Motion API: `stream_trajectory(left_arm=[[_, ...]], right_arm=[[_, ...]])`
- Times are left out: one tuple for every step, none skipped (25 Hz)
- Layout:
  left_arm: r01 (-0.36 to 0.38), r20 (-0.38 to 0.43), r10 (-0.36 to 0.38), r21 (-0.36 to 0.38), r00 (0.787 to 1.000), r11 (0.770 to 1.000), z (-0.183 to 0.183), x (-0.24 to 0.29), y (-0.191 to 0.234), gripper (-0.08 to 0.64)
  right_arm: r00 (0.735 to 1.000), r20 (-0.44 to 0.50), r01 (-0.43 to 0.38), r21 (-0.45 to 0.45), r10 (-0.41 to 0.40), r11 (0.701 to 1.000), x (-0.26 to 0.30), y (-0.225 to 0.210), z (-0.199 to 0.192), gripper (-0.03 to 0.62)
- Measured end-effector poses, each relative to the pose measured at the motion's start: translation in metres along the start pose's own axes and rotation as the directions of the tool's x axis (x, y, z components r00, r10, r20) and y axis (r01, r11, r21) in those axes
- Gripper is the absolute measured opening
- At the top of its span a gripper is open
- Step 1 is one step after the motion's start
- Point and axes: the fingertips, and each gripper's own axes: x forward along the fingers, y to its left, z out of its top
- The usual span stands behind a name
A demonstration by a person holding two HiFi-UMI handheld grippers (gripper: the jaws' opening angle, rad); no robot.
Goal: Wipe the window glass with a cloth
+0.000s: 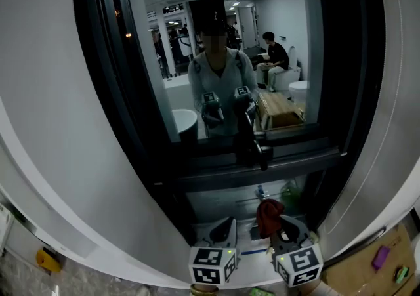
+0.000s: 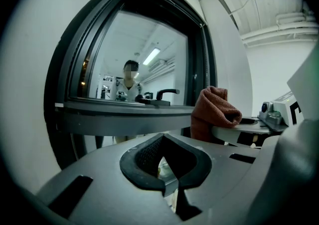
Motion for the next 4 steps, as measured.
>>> stream_trajectory(left_arm=[[0.001, -0.001, -0.001, 0.001, 1.000, 1.000, -0.0003, 0.0001, 0.0005, 0.005], [0.002, -0.002, -0.002, 0.002, 1.000, 1.000, -0.0007, 0.0003, 0.0011, 0.005], [0.002, -0.005, -0.002, 0.003, 1.000, 1.000, -0.0013, 0.0006, 0.0017, 0.005], [0.003, -0.007, -0.003, 0.004, 1.000, 1.000, -0.0020, 0.0008, 0.0024, 0.005]], right_arm=[[1.000, 0.003, -0.001, 0.000, 0.001, 1.000, 0.0002, 0.0007, 0.0011, 0.049], [1.000, 0.006, -0.003, 0.001, 0.003, 1.000, 0.0006, 0.0013, 0.0023, 0.049], [1.000, 0.009, -0.004, 0.002, 0.004, 1.000, 0.0010, 0.0019, 0.0035, 0.049], [1.000, 0.012, -0.006, 0.004, 0.006, 1.000, 0.0013, 0.0025, 0.0045, 0.049]])
